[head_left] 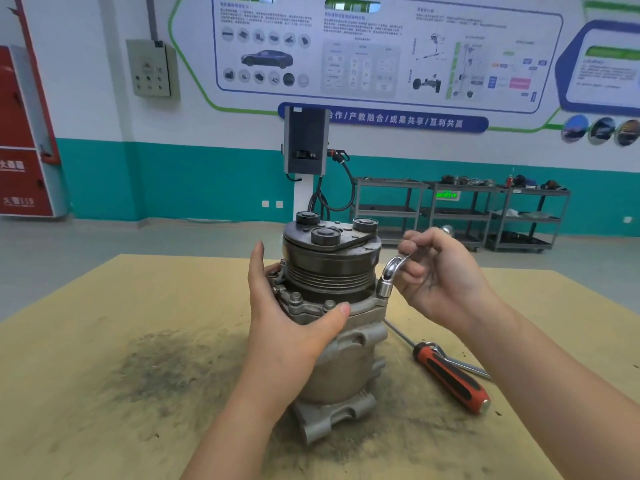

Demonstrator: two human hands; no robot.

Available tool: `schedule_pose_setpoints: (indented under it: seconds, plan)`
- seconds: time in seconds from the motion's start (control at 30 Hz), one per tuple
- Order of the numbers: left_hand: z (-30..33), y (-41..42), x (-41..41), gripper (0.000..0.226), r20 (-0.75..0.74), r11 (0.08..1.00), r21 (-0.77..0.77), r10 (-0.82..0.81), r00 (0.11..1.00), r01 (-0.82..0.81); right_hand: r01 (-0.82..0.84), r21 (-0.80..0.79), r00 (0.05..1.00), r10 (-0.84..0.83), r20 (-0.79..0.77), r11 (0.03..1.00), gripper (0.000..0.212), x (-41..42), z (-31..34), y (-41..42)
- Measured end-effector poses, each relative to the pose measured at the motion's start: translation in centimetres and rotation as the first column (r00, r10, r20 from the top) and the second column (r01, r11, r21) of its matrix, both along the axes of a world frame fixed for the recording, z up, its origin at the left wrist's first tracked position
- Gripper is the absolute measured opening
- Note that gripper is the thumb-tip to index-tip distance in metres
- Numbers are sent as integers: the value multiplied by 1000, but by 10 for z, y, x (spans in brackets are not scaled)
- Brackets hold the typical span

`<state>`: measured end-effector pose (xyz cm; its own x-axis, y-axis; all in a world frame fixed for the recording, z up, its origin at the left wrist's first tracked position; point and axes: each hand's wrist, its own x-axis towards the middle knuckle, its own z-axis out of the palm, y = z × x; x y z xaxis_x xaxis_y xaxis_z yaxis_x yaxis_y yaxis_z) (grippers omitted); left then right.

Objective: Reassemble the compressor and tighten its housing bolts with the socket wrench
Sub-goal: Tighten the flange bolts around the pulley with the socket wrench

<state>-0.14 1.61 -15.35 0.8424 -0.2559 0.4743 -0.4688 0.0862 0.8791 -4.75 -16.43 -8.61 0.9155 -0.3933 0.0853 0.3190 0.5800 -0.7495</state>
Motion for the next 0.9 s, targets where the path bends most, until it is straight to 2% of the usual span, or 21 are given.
schedule_pose_setpoints:
  seconds: [0.13, 0.2, 0.27, 0.3, 0.33, 0.4, 0.47, 0.53, 0.67, 0.77, 0.83, 0.9]
  plan:
    - [-2, -1, 1, 110, 10, 999, -35, -20, 1000, 21, 152, 77, 976, -162, 144, 985, 18, -20, -13, 9]
    - [-2, -2, 0, 109, 13, 998, -55, -25, 1000, 25, 222, 49, 954, -227, 197, 974, 19, -30, -18, 16]
    - [-2, -2, 0, 109, 3, 998, -63, -22, 1000, 22, 357, -70, 901, -323, 289, 932, 21, -39, -25, 27]
    - [-1, -2, -1, 108, -3, 998, -62, -17, 1000, 17, 463, -184, 853, -380, 356, 867, 20, -43, -29, 35]
    - [-1, -2, -2, 108, -9, 998, -64, -13, 1000, 12, 579, -312, 792, -429, 434, 754, 17, -45, -34, 43]
    - [1, -2, -4, 107, -13, 996, -84, -9, 1000, 8, 731, -515, 682, -445, 580, 449, 11, -43, -41, 61]
    - [2, -2, -4, 108, -3, 993, -112, -23, 1000, 23, 761, -620, 638, -397, 660, 191, 6, -35, -44, 76]
    - [1, -2, -3, 109, -10, 986, -155, -61, 998, 58, 722, -691, 647, -389, 656, 35, 7, -26, -40, 86]
    - [-4, -3, 2, 103, -9, 984, -167, -64, 998, 61, 671, -741, 683, -386, 620, -4, 11, -22, -35, 88]
    - [-5, -2, 6, 98, 0, 990, -138, -18, 1000, 18, 766, -642, 607, -360, 709, 28, 17, -31, -34, 77]
    - [-4, -1, 7, 97, 2, 994, -105, -19, 1000, 19, 821, -562, 556, -355, 752, 95, 18, -39, -33, 70]
    - [-4, 2, 10, 98, -5, 996, -74, -40, 999, 40, 834, -502, 551, -375, 745, 230, 9, -45, -29, 69]
